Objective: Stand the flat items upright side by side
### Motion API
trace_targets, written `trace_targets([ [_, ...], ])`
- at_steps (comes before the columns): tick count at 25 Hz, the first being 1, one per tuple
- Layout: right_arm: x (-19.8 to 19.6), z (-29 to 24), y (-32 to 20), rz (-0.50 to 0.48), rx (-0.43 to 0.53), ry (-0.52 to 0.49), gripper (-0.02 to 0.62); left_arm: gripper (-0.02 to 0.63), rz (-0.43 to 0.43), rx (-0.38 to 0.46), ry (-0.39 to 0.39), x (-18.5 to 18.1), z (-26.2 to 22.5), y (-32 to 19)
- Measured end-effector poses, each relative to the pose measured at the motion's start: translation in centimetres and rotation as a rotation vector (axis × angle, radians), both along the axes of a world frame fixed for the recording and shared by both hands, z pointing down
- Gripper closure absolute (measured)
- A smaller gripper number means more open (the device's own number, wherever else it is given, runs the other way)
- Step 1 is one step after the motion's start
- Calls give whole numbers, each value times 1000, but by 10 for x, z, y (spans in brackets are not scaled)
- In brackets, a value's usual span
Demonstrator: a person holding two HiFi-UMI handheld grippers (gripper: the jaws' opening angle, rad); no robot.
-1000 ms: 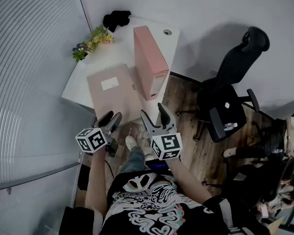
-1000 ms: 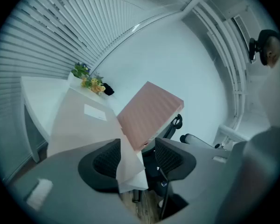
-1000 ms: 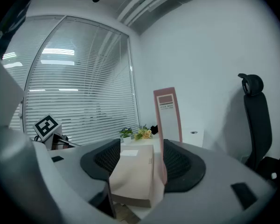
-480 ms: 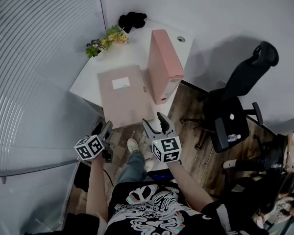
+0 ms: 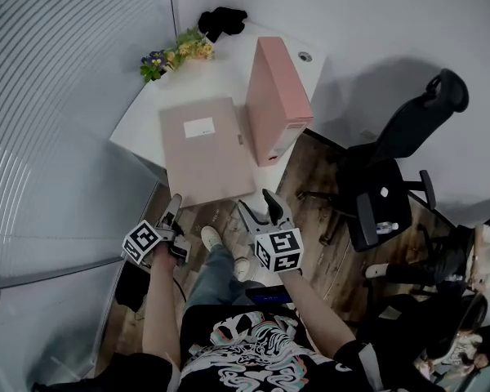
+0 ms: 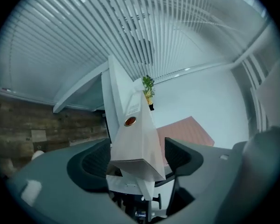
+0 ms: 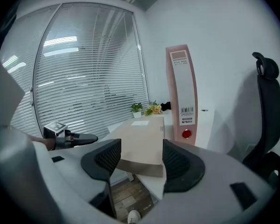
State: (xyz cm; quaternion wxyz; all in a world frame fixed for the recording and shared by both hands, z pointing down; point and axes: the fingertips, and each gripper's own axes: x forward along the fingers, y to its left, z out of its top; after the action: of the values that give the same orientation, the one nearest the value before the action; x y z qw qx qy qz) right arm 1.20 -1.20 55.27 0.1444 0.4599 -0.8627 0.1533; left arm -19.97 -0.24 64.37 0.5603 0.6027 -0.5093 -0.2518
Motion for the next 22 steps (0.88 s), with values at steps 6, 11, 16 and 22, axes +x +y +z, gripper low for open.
trace_targets([
  [6, 6, 3, 0, -12, -21, 7, 333, 249, -37, -18, 90, 6, 16, -3],
  [11, 8, 7, -5, -3, -39, 2, 336, 244, -38, -17, 166, 13, 28, -2],
  [16, 8, 12, -7, -11, -49, 2, 336, 277, -46, 38, 208, 14, 24, -7],
  [22, 12, 16, -8, -1, -58, 5, 342, 304, -67, 57, 218, 13, 19, -10],
])
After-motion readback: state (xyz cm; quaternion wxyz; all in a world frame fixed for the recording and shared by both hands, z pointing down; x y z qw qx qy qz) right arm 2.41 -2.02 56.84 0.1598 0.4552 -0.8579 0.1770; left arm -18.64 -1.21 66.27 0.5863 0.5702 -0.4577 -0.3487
